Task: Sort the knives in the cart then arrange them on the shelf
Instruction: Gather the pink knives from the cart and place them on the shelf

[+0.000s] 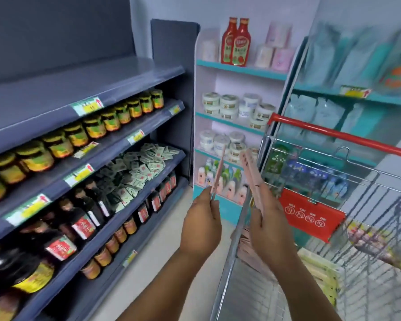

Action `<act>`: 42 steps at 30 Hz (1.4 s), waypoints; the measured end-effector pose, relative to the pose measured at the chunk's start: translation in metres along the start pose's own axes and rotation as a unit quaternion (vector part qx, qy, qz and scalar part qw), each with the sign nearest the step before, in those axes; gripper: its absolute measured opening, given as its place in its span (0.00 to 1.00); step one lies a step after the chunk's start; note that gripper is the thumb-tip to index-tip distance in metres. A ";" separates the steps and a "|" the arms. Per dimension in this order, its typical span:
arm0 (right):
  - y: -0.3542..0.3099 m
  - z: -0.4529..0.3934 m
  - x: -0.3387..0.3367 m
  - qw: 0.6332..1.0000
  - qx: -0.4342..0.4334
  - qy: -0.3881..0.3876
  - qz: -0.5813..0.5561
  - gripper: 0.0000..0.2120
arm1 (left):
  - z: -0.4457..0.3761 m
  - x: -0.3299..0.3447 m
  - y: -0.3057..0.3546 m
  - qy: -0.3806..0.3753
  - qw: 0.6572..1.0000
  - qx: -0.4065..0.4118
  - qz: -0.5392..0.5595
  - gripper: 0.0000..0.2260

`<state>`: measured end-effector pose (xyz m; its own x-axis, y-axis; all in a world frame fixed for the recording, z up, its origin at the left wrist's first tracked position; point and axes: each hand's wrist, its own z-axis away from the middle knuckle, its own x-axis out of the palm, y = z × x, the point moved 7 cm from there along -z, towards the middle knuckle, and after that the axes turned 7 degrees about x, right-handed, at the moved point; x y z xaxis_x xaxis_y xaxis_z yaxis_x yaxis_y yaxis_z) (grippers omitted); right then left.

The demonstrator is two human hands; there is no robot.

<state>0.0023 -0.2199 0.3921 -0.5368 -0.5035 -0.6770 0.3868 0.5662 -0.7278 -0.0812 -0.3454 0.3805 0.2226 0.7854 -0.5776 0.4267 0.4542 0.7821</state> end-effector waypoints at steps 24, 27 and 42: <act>-0.390 0.148 0.185 0.903 -0.342 -0.247 -0.088 0.24 | 0.123 -0.429 -0.089 0.357 0.911 -0.055 -0.201 0.17; -0.432 0.171 0.218 0.896 -0.356 -0.253 -0.081 0.23 | 0.138 -0.478 -0.118 0.361 0.906 -0.098 -0.199 0.21; -0.557 0.206 0.368 0.882 -0.360 -0.300 0.046 0.29 | 0.137 -0.599 -0.233 0.259 0.865 -0.277 -0.330 0.37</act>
<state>-0.2563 -0.8556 0.5258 0.0497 -0.5671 -0.8221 -0.2844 0.7810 -0.5560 -0.1936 -0.9793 0.5116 -0.3929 0.2971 -0.8703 -0.2055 0.8941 0.3980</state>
